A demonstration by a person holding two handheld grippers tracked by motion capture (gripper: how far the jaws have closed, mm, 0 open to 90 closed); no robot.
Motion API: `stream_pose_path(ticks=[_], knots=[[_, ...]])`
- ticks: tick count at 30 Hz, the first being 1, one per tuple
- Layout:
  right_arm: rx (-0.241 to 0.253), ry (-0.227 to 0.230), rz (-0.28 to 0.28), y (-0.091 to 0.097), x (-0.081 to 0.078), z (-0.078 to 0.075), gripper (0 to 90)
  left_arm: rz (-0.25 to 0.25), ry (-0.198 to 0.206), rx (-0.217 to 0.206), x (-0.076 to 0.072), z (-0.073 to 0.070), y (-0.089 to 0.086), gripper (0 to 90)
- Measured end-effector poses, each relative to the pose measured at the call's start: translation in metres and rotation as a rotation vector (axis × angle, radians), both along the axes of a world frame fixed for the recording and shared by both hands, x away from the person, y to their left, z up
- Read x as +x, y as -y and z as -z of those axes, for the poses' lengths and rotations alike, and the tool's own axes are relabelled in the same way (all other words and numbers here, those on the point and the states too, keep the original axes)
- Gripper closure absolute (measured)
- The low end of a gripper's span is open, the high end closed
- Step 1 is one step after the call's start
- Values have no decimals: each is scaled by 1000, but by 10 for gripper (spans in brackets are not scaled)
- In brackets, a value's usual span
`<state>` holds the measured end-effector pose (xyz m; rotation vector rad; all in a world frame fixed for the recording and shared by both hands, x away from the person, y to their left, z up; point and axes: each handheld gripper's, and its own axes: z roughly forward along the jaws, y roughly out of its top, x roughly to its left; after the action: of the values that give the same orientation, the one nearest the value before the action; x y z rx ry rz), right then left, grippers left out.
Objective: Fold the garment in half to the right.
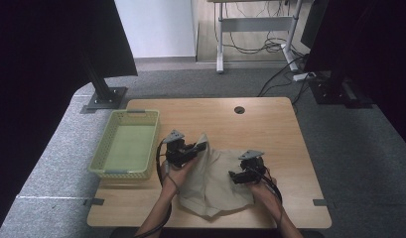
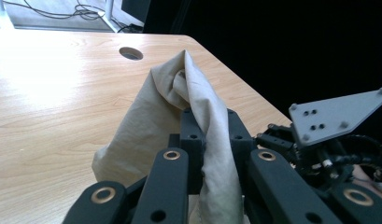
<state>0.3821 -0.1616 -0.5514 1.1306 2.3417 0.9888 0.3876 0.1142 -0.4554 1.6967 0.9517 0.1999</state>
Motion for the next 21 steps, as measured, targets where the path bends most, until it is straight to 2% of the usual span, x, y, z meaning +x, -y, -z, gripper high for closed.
stream_pose_path(ticks=[2, 4, 10, 13, 15, 18, 20, 21], knots=[[-4, -4, -19, -3, 1, 3, 147, 7, 0, 1, 0, -1, 3, 812], [54, -24, -18, -3, 3, 6, 176, 16, 2, 2, -1, -2, 7, 812], [70, 3, -18, -17, 4, 9, 187, 37, -4, 25, 2, 0, 23, 810], [64, 15, -39, -31, 2, 9, 192, 54, -11, 64, 4, 6, 36, 809], [57, 17, -59, -40, 1, 9, 192, 55, -14, 115, 7, 13, 44, 808], [61, 14, -71, -47, 1, 9, 183, 61, -36, 179, 12, 29, 55, 805], [66, 4, -93, -48, 0, 9, 130, 68, -45, 227, 16, 41, 62, 803], [71, -7, -102, -47, 0, 9, 108, 68, -57, 237, 17, 48, 65, 802]])
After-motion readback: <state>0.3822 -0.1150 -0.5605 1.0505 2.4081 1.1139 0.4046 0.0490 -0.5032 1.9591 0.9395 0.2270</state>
